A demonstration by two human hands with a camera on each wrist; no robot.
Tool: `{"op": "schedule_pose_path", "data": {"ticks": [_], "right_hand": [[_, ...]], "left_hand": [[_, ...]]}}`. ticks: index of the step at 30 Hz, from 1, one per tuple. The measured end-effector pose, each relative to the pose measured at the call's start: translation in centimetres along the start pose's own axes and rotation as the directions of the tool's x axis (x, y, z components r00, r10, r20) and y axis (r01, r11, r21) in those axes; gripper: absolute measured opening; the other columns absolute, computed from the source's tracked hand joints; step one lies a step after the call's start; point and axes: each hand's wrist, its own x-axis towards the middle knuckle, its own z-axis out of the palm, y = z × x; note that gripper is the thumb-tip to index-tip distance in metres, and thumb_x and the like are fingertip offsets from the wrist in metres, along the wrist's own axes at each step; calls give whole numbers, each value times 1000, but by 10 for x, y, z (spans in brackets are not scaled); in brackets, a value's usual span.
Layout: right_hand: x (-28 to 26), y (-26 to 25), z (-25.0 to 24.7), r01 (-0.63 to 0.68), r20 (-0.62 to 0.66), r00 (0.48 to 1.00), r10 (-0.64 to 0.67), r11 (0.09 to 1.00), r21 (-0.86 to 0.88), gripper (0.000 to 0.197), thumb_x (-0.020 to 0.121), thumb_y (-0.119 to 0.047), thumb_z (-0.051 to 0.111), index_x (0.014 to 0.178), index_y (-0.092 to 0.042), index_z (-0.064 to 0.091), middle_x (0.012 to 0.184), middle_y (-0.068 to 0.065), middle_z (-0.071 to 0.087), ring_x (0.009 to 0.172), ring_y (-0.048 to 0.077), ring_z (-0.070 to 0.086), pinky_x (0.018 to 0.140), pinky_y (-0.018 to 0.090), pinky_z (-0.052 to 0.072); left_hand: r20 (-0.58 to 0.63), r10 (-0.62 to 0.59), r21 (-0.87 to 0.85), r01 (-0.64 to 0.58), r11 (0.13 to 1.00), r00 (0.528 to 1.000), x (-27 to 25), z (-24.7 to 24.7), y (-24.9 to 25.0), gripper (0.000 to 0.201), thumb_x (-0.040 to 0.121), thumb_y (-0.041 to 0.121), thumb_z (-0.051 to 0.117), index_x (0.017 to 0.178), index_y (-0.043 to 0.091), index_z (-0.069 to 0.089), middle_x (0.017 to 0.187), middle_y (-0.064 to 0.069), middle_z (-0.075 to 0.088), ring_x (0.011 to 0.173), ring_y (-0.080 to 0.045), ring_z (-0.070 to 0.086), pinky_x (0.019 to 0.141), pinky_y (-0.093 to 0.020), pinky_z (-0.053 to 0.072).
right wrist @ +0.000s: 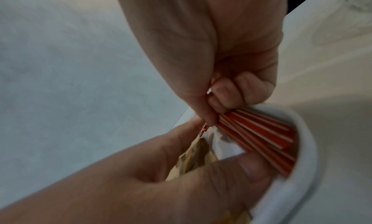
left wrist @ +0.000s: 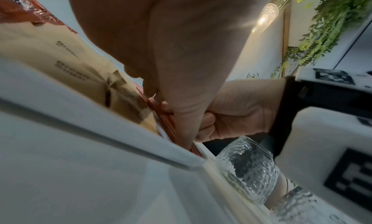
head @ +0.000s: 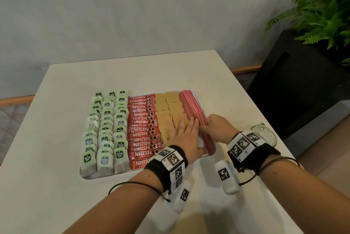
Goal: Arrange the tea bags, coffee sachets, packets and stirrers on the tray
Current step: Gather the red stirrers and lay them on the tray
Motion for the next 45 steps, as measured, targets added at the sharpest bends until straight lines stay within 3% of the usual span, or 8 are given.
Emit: {"op": "schedule_pose_path", "data": {"ticks": [5,8,10,12,15,29,38,45], "right_hand": [[-11,10,-1,56,-251,967,-34,995,83,28,90,-20,66,113,-20,50,75,3,60,71,18,58,67,29,47],[-18,16,0,196,-335,922,-194,980,-28,38,93,-17,61,129,-25,53,108,1,59,93,17,56,89,30,47],[-18,21,2,231,-240,936,-259,963,-136,51,98,-21,53,147,-24,38,146,-1,43,129,20,42,109,32,33],[-16,27,9,230,-31,970,-243,948,-220,60,103,-26,43,155,-26,13,162,-7,12,149,20,12,119,40,18],[-17,32,16,233,137,969,-203,938,-257,61,104,-19,35,156,-24,3,163,-8,-2,151,20,-3,122,45,12],[-29,35,9,214,306,940,-150,958,-190,66,105,-28,33,153,-30,-12,160,-12,-17,147,13,-18,118,47,-12],[-34,39,12,210,321,933,-160,969,-127,67,105,-26,33,152,-33,-14,159,-15,-19,146,11,-21,118,47,-16],[-47,19,8,210,195,957,-213,977,36,90,97,-37,54,151,-36,-18,156,-16,-27,145,10,-24,118,53,-10]], "left_hand": [[-28,-18,-11,18,1000,999,1,-4,0,96,91,56,47,155,17,-13,163,-3,-15,146,-26,-25,103,-53,-31],[-14,-21,7,22,1000,1000,4,-5,0,101,88,67,45,155,17,-13,163,-3,-16,146,-28,-27,102,-54,-31],[6,-28,53,27,998,1000,6,-5,1,103,86,72,43,155,18,-12,163,-2,-16,145,-29,-28,103,-57,-30],[24,-35,117,32,993,999,8,-5,0,103,85,74,40,155,18,-11,163,-2,-16,145,-31,-27,104,-60,-29],[26,-50,182,45,982,998,6,-4,-2,102,85,76,36,155,18,-9,163,-2,-15,145,-32,-27,103,-62,-30],[82,-31,256,9,967,996,4,-6,-6,106,81,83,31,154,23,-16,161,1,-21,142,-35,-32,95,-64,-35],[119,-36,289,0,957,992,1,-11,-4,103,82,82,30,154,22,-15,161,-1,-21,143,-37,-29,89,-64,-37],[73,-150,84,144,986,986,-21,-21,-27,119,72,87,41,150,27,-26,159,-2,-28,143,-35,-29,102,-67,-28]]}}
